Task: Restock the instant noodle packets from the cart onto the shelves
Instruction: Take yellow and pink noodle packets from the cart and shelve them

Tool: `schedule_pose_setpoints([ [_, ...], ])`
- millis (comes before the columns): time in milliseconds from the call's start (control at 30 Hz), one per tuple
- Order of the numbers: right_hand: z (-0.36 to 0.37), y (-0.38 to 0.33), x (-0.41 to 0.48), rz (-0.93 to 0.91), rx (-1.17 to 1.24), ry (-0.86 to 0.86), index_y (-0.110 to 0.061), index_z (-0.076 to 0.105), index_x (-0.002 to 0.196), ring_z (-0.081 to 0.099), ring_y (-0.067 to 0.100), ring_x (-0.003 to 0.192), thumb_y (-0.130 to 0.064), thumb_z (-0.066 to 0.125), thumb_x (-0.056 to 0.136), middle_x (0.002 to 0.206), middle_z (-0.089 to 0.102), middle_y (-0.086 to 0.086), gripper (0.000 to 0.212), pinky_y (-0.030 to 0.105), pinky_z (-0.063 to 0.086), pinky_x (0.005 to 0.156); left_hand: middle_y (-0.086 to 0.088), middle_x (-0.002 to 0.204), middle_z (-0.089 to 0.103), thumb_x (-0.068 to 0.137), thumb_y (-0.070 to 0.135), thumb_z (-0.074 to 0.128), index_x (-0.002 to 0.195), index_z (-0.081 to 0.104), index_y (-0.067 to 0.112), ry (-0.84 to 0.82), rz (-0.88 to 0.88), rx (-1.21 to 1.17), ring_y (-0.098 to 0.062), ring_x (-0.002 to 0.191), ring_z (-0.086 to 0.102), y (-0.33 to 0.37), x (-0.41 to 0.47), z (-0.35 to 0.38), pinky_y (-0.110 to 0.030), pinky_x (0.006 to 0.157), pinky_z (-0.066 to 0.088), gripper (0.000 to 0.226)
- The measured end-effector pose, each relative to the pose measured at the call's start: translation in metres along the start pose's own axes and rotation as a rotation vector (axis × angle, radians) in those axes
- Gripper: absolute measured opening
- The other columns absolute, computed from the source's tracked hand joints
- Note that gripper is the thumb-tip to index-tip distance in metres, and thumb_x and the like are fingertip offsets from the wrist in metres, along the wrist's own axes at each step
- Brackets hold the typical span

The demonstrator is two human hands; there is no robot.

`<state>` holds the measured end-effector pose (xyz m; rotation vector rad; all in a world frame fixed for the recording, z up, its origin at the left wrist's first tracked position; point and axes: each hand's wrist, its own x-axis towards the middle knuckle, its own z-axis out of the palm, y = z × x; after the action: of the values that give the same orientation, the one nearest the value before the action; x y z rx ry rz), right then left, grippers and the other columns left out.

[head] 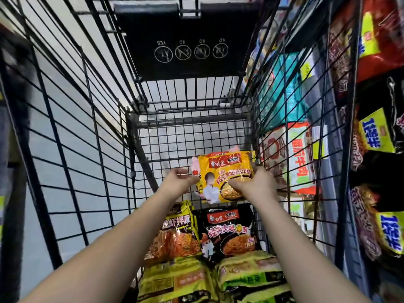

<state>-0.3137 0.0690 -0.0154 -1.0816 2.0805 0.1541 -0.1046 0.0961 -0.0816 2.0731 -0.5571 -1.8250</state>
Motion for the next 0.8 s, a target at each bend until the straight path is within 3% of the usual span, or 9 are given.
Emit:
schedule_pose_setpoints([
  [167, 0.000, 0.002, 0.000, -0.021, 0.122, -0.017, -0.011, 0.057, 0.127, 0.052, 0.022, 0.096, -0.032, 0.088, 0.077, 0.132, 0.057, 0.013, 0.063, 0.028, 0.041, 0.080, -0.002, 0.106, 0.067, 0.090, 0.016, 0.076, 0.120, 0.055, 0.011, -0.036, 0.000, -0.022, -0.015, 0.096, 0.065, -0.002, 0.004, 0.001, -0.029, 0.080, 0.055, 0.038],
  [333, 0.005, 0.003, -0.001, 0.017, 0.203, -0.071, -0.006, 0.046, 0.136, 0.060, 0.030, 0.116, -0.040, 0.089, 0.074, 0.133, 0.060, 0.012, 0.083, 0.031, 0.045, 0.084, -0.004, 0.110, 0.069, 0.090, 0.018, 0.077, 0.116, 0.057, 0.015, -0.047, -0.005, -0.053, -0.015, 0.097, 0.065, -0.006, 0.007, 0.000, -0.025, 0.073, 0.052, 0.033],
  [433, 0.005, 0.005, 0.001, 0.056, 0.304, -0.136, -0.002, 0.053, 0.135, 0.059, 0.024, 0.103, -0.034, 0.091, 0.074, 0.122, 0.064, 0.009, 0.079, 0.031, 0.046, 0.088, -0.005, 0.111, 0.070, 0.091, 0.018, 0.075, 0.120, 0.058, 0.013, -0.057, -0.016, -0.052, -0.014, 0.096, 0.066, -0.008, 0.010, 0.000, -0.024, 0.071, 0.051, 0.034],
  [500, 0.005, 0.007, 0.002, 0.089, 0.393, -0.180, -0.003, 0.054, 0.134, 0.059, 0.020, 0.100, -0.031, 0.093, 0.071, 0.124, 0.065, 0.009, 0.078, 0.032, 0.049, 0.088, -0.005, 0.110, 0.071, 0.093, 0.018, 0.073, 0.121, 0.058, 0.011, -0.052, -0.014, -0.027, -0.016, 0.097, 0.068, -0.008, 0.013, 0.000, -0.026, 0.075, 0.054, 0.033],
  [567, 0.002, 0.008, -0.001, 0.097, 0.451, -0.229, -0.008, 0.053, 0.131, 0.062, 0.019, 0.099, -0.032, 0.093, 0.071, 0.121, 0.064, 0.006, 0.075, 0.031, 0.051, 0.084, -0.008, 0.111, 0.072, 0.095, 0.018, 0.071, 0.124, 0.060, 0.008, -0.047, -0.016, -0.013, -0.022, 0.103, 0.069, -0.009, 0.014, 0.000, -0.037, 0.089, 0.058, 0.033],
  [633, -0.004, 0.006, -0.010, 0.090, 0.523, -0.288, -0.012, 0.050, 0.123, 0.060, 0.009, 0.085, -0.027, 0.089, 0.077, 0.104, 0.061, -0.001, 0.062, 0.020, 0.047, 0.069, -0.009, 0.114, 0.072, 0.096, 0.022, 0.070, 0.125, 0.061, 0.007, -0.052, -0.027, -0.021, -0.026, 0.109, 0.069, -0.008, 0.015, 0.000, -0.044, 0.099, 0.055, 0.035],
  [700, -0.011, 0.005, -0.021, 0.060, 0.621, -0.303, -0.016, 0.045, 0.114, 0.056, -0.002, 0.075, -0.019, 0.086, 0.081, 0.091, 0.058, -0.009, 0.053, 0.014, 0.043, 0.061, -0.008, 0.115, 0.072, 0.095, 0.027, 0.070, 0.124, 0.061, 0.008, -0.050, -0.038, -0.025, -0.025, 0.110, 0.068, -0.006, 0.015, 0.001, -0.043, 0.099, 0.056, 0.036],
  [800, -0.025, -0.001, -0.046, -0.018, 0.678, -0.210, -0.021, 0.047, 0.115, 0.064, 0.000, 0.083, -0.020, 0.086, 0.081, 0.092, 0.061, -0.019, 0.051, 0.023, 0.054, 0.075, -0.010, 0.116, 0.071, 0.095, 0.030, 0.070, 0.125, 0.060, 0.004, -0.045, -0.048, -0.074, -0.023, 0.108, 0.069, -0.003, 0.015, 0.004, -0.037, 0.090, 0.058, 0.041],
])
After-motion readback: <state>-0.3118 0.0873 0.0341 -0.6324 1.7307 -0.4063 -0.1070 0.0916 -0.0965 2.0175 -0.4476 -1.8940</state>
